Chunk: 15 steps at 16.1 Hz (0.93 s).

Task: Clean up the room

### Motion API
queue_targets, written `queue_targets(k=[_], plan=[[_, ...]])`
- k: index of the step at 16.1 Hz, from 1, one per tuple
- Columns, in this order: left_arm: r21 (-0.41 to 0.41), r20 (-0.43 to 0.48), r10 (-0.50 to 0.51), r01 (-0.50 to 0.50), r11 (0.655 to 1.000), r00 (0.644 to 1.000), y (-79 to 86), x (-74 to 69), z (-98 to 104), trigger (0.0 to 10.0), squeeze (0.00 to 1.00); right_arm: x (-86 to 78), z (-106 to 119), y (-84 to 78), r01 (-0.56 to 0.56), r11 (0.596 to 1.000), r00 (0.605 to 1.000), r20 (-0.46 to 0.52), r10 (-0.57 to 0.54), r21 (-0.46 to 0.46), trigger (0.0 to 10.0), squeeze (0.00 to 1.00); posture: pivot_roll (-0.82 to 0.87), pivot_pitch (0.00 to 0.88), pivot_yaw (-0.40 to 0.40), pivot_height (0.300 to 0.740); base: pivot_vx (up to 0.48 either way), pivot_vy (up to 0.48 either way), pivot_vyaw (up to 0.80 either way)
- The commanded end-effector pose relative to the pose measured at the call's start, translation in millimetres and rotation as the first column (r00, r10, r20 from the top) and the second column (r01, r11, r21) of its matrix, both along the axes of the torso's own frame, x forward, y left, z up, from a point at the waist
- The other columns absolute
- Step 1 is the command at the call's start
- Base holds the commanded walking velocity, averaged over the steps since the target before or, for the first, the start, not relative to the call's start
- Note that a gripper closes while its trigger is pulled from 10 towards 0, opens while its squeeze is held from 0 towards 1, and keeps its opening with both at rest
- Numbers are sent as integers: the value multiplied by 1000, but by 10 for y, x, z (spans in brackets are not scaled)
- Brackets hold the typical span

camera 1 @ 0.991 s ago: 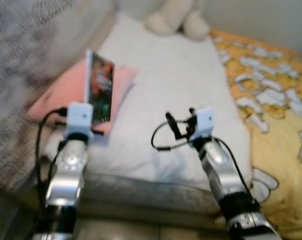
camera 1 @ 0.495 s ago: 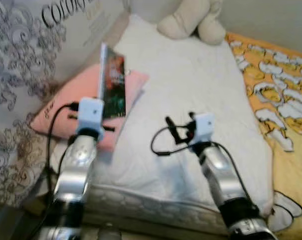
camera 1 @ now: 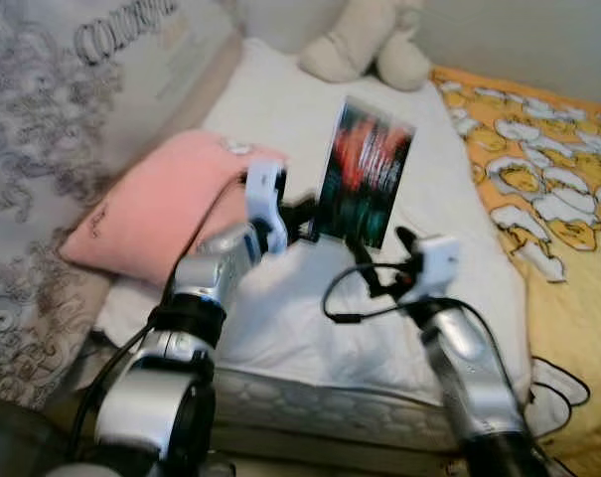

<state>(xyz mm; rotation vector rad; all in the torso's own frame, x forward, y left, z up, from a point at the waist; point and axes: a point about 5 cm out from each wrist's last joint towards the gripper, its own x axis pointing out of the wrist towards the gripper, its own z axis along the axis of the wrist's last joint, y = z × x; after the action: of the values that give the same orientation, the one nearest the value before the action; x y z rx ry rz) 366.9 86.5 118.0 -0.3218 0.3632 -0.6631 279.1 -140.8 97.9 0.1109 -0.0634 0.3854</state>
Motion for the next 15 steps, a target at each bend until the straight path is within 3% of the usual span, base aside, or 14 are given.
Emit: queue_targets(k=[1,3,5,6,8,11,12,13,15], plan=[[45,-43,14,-12,999,999,46,-29,-151,10000,0,-47,18,-90,-1,1000,1000,-19,1,8,10000,404,56,26,-134,740,0,0,0],[205,-103,80,-57,977,992,161,-123,-450,10000,0,-211,38,-149,-29,999,998,-49,28,-17,10000,404,-14,64,-159,740,0,0,0],[331,-104,168,-125,935,980,269,-159,-584,10000,0,-321,83,-189,-42,999,997,-63,41,-30,10000,404,-46,71,-169,740,0,0,0],[387,-63,223,-182,904,973,349,-111,-549,10000,0,-386,86,-201,-40,999,996,-80,37,-33,10000,404,-54,71,-169,740,0,0,0],[444,24,236,-222,868,971,431,-16,-415,10000,0,-429,74,-168,-32,999,995,-92,30,-22,10000,404,-48,66,-156,740,0,0,0],[530,126,173,-213,821,977,500,96,-222,10000,0,-471,36,-57,-40,999,991,-131,40,4,10000,404,3,60,-146,740,0,0,0],[565,129,150,-197,801,980,525,99,-218,10000,894,-457,33,-8,-50,999,989,-135,52,13,10000,404,14,56,-146,740,0,0,0],[608,111,130,-171,776,985,564,95,-229,10000,1000,-423,33,32,-56,998,989,-135,58,20,10000,408,26,53,-144,740,0,0,0],[639,81,115,-140,757,990,588,84,-251,10000,1000,-392,29,53,-59,998,989,-135,61,25,10000,408,45,47,-145,740,0,0,0]])
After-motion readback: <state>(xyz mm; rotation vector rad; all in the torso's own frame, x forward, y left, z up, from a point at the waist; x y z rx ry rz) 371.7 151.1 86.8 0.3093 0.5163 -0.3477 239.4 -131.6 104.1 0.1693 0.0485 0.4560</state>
